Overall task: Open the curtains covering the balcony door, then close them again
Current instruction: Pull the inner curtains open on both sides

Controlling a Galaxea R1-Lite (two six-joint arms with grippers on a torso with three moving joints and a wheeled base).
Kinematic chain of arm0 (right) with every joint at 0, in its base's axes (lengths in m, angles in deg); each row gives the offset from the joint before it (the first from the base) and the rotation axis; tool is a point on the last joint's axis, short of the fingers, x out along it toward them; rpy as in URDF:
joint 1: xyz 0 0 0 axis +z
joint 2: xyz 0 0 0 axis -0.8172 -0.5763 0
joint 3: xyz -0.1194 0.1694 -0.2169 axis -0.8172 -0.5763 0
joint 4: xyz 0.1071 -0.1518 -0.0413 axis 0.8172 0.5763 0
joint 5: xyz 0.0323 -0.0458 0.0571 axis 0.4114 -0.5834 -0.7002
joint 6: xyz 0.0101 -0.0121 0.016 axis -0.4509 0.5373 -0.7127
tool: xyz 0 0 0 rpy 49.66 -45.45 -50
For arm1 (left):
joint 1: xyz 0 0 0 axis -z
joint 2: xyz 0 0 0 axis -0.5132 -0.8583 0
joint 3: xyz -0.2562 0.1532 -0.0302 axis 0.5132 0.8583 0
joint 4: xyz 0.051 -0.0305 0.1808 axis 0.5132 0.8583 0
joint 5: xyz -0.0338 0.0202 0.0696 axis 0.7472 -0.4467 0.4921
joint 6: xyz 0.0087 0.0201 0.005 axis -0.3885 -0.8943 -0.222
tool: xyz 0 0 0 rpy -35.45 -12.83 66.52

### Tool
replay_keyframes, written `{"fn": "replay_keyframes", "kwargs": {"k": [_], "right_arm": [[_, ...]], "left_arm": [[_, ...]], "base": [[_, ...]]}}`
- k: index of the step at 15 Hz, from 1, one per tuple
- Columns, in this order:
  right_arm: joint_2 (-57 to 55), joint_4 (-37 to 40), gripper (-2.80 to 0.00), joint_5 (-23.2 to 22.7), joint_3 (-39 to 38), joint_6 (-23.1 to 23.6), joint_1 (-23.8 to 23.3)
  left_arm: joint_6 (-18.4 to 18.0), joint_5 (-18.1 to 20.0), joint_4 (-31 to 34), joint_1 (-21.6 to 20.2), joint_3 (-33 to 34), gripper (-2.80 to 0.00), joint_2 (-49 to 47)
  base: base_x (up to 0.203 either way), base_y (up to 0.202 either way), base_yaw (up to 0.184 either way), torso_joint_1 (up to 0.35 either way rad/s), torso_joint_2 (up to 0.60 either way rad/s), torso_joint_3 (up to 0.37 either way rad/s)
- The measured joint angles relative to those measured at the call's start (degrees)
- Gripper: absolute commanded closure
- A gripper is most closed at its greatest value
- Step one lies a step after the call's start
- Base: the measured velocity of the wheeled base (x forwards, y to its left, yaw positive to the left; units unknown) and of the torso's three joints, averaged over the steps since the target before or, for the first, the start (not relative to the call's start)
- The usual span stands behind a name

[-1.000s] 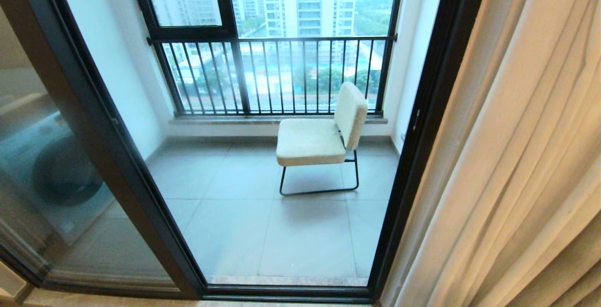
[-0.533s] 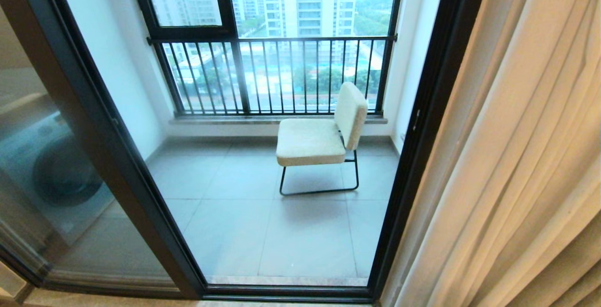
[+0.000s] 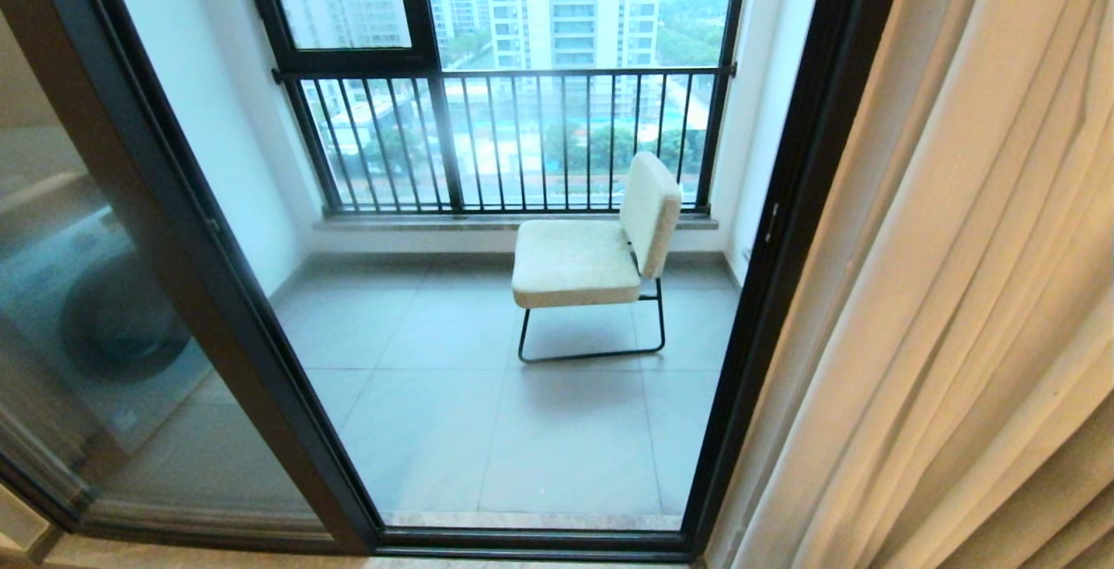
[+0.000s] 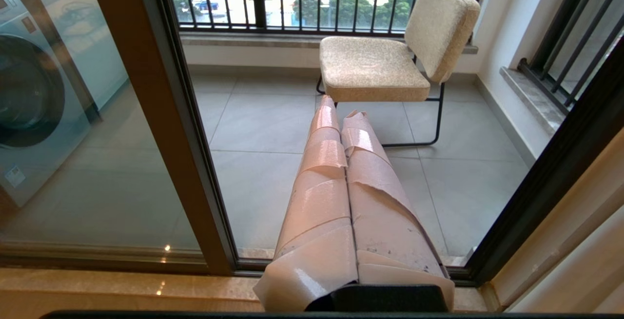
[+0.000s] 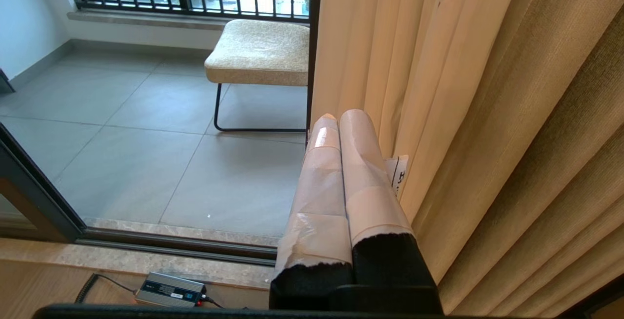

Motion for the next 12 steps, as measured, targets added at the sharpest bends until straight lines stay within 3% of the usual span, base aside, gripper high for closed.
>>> {"fn": "replay_keyframes", "kwargs": {"k": [7, 12], "right_arm": [[-1.24, -0.19, 0.00, 0.11, 0.49, -0.16, -0.33], [-11.49, -2.37, 0.00, -0.31, 8.12, -3.08, -2.50]], "left_arm": [[0.02, 0.02, 0.02, 0.00, 0.00, 0.00, 0.00], [-0.02, 0.02, 0.02, 0.00, 0.00, 0.00, 0.00]], "base": [[0.000, 0.000, 0.000, 0.000, 0.00, 0.000], [0.000, 0.000, 0.000, 0.000, 0.00, 0.000]]}}
